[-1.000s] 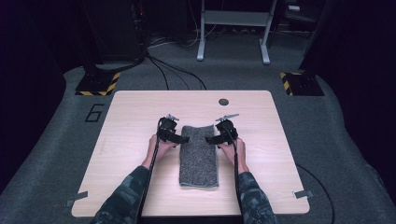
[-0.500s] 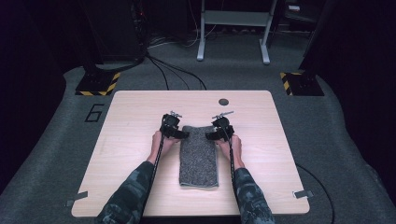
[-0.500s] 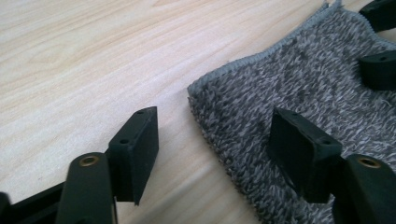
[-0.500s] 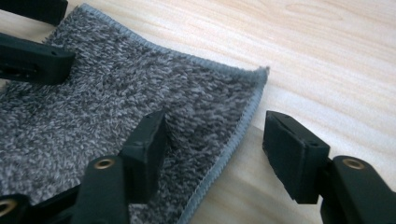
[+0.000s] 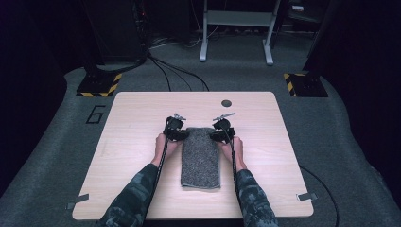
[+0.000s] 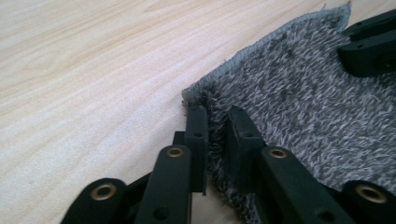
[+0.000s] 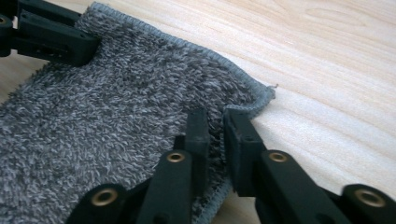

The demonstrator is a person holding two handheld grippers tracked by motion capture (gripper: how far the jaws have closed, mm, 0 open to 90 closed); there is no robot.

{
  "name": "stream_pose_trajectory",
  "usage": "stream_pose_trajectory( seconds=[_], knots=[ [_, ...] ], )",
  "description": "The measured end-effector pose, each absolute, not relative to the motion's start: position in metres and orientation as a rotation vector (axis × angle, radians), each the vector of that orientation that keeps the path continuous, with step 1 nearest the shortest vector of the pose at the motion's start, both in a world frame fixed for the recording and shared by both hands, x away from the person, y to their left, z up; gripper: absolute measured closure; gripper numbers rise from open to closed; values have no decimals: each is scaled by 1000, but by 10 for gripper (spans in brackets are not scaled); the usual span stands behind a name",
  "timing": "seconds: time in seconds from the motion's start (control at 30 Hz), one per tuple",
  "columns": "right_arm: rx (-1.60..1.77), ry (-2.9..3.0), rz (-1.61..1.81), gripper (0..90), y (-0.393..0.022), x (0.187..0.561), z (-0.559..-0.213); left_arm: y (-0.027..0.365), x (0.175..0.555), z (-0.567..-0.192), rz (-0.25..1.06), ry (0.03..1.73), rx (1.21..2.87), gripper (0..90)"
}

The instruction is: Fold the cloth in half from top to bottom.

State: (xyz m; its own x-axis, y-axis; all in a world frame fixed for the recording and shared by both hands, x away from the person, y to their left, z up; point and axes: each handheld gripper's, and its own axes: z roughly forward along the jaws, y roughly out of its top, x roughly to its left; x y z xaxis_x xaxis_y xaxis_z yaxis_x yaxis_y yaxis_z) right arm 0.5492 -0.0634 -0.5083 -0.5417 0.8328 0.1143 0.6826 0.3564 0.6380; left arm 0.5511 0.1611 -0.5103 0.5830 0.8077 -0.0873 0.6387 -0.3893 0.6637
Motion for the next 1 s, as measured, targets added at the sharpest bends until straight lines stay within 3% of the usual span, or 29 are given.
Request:
stream_pose_trajectory(
  seconds=[0.43,1.0],
  knots=[
    [1371,2368,1005,857,-65,544,-504,165,542,-507,337,1099,2129,877],
    [1252,2286,1122,857,-75,518,-465,169,525,-469,403,1000,2037,877]
  ],
)
